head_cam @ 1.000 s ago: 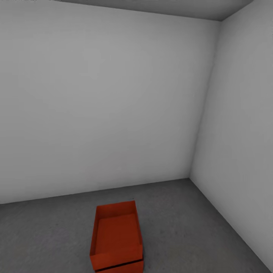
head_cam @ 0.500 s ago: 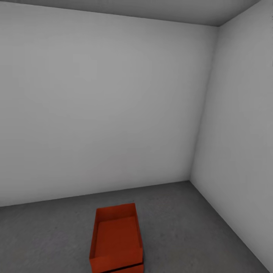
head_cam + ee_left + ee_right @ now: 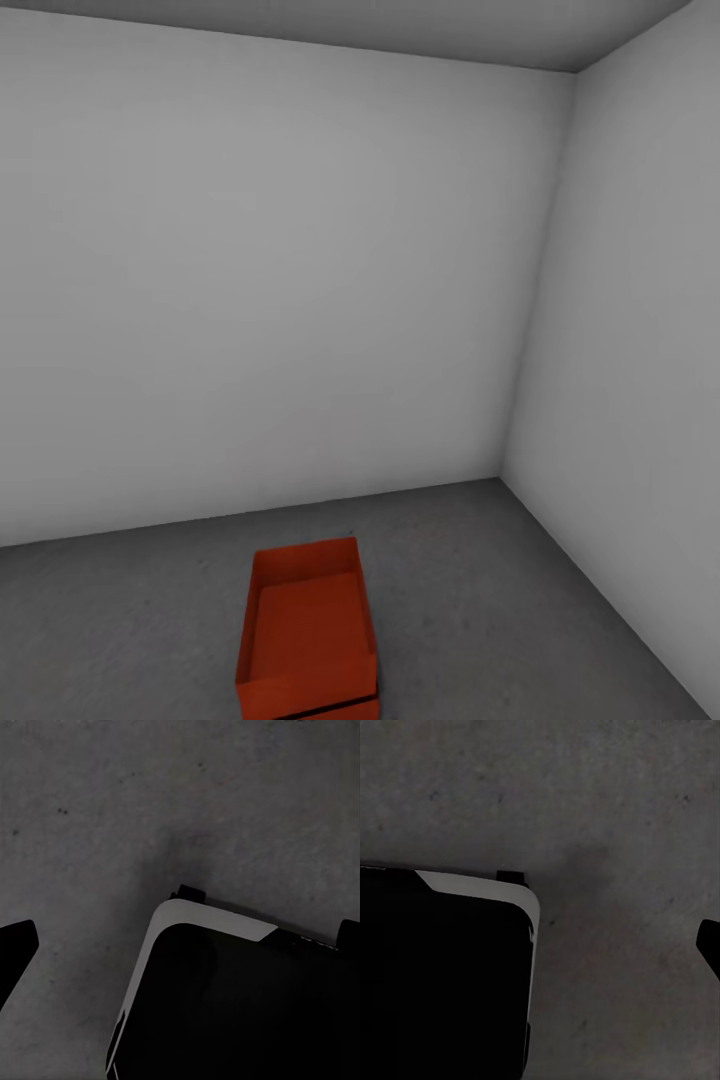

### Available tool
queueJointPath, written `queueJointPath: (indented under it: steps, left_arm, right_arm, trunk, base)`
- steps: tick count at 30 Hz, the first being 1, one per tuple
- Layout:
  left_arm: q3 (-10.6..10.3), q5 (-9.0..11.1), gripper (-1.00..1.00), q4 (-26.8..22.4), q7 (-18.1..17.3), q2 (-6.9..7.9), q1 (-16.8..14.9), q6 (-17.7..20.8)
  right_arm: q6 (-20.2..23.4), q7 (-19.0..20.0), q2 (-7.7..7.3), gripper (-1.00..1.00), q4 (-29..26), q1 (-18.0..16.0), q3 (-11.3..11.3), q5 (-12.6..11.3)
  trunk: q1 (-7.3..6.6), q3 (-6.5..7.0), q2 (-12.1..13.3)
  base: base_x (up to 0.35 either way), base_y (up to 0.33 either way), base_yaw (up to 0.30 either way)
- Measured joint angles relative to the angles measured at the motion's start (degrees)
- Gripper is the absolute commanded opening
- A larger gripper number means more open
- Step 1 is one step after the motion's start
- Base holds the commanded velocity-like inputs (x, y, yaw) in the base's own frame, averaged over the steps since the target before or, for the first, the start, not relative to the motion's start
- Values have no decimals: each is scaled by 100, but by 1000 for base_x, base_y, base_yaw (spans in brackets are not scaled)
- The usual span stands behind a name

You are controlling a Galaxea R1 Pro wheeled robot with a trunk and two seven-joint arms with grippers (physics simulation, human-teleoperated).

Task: Move the two storage containers from the living room to the garage. In the garage, place one container on the floor and stack the other container on top of it (either order is fine).

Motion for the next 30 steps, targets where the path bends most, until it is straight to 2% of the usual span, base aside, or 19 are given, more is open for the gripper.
queueJointPath:
  steps: [11, 30]
  left_arm:
    - [0, 6, 100, 0, 0, 2, 1, 0]
    - [-16, -12, 100, -14, 0, 20, 0, 0]
  right_arm:
    - [35, -3, 61, 100, 3, 0, -4, 137]
    - [-1, -12, 59, 100, 0, 0, -21, 148]
  trunk:
    - [0, 8, 0]
    - [0, 14, 0]
  base:
    - [0, 0, 39]
    - [0, 0, 9]
